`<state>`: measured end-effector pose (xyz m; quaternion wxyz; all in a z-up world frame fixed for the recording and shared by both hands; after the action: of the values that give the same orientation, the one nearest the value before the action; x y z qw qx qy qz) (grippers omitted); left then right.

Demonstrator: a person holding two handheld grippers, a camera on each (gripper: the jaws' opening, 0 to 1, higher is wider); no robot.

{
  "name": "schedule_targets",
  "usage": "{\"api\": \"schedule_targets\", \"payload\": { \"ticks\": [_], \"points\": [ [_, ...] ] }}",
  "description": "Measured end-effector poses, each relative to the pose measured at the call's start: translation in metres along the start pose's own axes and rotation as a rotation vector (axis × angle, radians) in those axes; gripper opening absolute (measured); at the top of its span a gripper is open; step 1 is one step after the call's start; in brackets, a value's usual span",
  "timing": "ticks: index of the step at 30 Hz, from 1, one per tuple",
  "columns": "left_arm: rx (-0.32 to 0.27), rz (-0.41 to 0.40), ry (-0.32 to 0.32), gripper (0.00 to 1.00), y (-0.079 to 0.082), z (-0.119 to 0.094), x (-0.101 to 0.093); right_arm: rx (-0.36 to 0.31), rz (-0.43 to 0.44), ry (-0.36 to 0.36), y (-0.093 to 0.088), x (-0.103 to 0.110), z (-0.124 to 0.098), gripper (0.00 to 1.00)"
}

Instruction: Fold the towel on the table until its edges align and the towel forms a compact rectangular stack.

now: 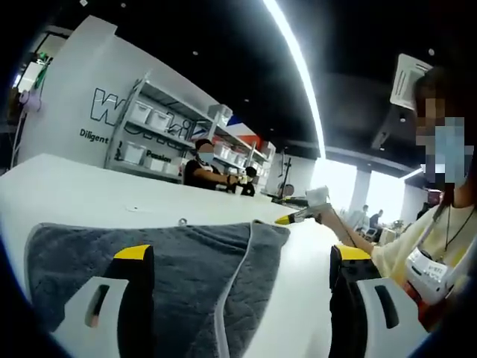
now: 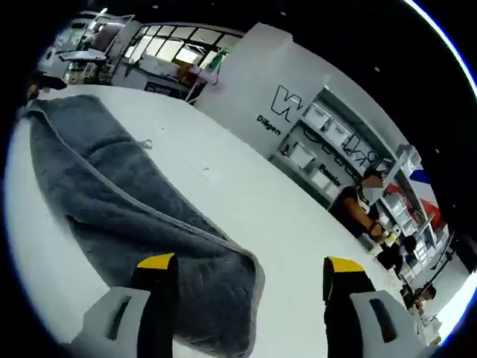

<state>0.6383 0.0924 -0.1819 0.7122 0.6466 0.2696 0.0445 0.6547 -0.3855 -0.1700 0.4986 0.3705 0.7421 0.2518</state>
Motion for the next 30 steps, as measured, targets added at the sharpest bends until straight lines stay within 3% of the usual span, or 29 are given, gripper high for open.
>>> {"api": "schedule_targets", "payload": {
  "ticks": [2, 4, 8, 13, 15, 17, 19, 21, 23, 25, 26, 30],
  "points": [
    [0.005, -0.003, 0.004, 0.96, -0.001, 0.000, 0.001, -0.020, 0.007, 0.037, 0.003, 0.011, -0.009, 0.88],
    [0.015, -0.005, 0.008, 0.96, -0.003, 0.000, 0.003, -0.002, -0.040, 0.069, 0.003, 0.023, -0.015, 0.98],
    [0.026, -0.002, 0.008, 0.96, -0.004, 0.000, 0.003, -0.005, -0.053, 0.116, 0.006, 0.041, -0.022, 0.99],
    [0.011, -0.002, -0.010, 0.96, 0.000, -0.002, 0.002, -0.164, 0.162, 0.295, 0.030, 0.076, -0.022, 0.99],
    [-0.008, -0.020, -0.027, 0.96, 0.004, -0.003, 0.000, -0.214, 0.185, 0.348, 0.036, 0.090, -0.019, 0.99],
    [-0.012, -0.011, -0.021, 0.96, 0.005, -0.004, 0.000, -0.222, 0.190, 0.368, 0.036, 0.096, -0.017, 0.99],
    [-0.002, 0.025, 0.019, 0.96, 0.007, -0.008, 0.006, -0.164, 0.182, 0.396, 0.026, 0.108, -0.013, 0.99],
    [-0.023, 0.038, 0.032, 0.96, 0.012, -0.011, 0.007, -0.170, 0.176, 0.401, 0.023, 0.111, -0.012, 0.99],
    [-0.035, 0.048, 0.038, 0.95, 0.016, -0.014, 0.006, -0.176, 0.218, 0.417, 0.020, 0.112, -0.013, 0.99],
    [-0.038, 0.061, 0.078, 0.93, 0.018, -0.019, 0.010, -0.169, 0.236, 0.414, 0.016, 0.110, -0.014, 0.99],
    [-0.035, 0.070, 0.128, 0.93, 0.020, -0.024, 0.013, -0.169, 0.244, 0.404, 0.014, 0.108, -0.013, 0.99],
    [-0.025, 0.083, 0.174, 0.91, 0.025, -0.040, 0.007, -0.161, 0.268, 0.402, 0.013, 0.105, -0.015, 0.99]
  ]
}}
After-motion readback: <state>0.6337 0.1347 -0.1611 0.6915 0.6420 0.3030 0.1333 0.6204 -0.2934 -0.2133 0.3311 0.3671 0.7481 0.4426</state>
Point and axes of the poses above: the point that each gripper's makers call its tool centre point, and the gripper's own axes: z roughly forward along the fingers, x roughly to its left, y roughly out of its top, the point moved 4 cm from there along -z, roughly backward along the fingers, and after that the axes turned 2 degrees about -z, right-handed, at the moved point
